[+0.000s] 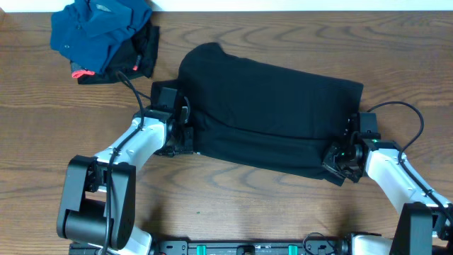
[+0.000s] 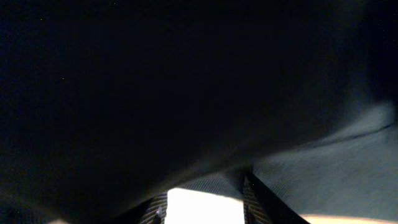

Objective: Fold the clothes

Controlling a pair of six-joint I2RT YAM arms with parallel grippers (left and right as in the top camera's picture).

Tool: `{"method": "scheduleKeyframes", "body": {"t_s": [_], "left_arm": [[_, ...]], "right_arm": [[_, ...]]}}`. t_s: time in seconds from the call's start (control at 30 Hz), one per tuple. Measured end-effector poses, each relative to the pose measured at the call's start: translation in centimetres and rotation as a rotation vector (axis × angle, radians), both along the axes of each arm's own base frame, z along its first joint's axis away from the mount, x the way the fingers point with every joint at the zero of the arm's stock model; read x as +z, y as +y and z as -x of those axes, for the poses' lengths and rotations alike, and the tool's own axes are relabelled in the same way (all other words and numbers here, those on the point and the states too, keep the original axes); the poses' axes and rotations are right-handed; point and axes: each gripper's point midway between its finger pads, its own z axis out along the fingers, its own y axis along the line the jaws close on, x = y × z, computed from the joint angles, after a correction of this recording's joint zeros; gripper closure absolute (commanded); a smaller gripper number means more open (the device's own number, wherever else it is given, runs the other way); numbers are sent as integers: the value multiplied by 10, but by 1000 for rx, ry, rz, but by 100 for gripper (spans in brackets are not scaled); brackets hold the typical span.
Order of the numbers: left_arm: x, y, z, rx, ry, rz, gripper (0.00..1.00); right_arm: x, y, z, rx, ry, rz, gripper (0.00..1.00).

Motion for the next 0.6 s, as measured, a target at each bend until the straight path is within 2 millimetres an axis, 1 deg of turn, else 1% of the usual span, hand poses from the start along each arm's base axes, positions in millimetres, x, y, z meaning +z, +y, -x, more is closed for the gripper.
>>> {"method": "scheduleKeyframes", "body": {"t_s": [0.3,0.5,0.6], "left_arm": [[-2,10,29,137,136,-42,64],[-3,14,41,186,193,-66,64],[-3,14,42,198,196,-67,64]], "right_arm": [[-1,-22,-1,-68,-2,42,92],[0,-41,-1,-136,-8,58,91],[0,-51,0,-167,-4,79,91]]}}
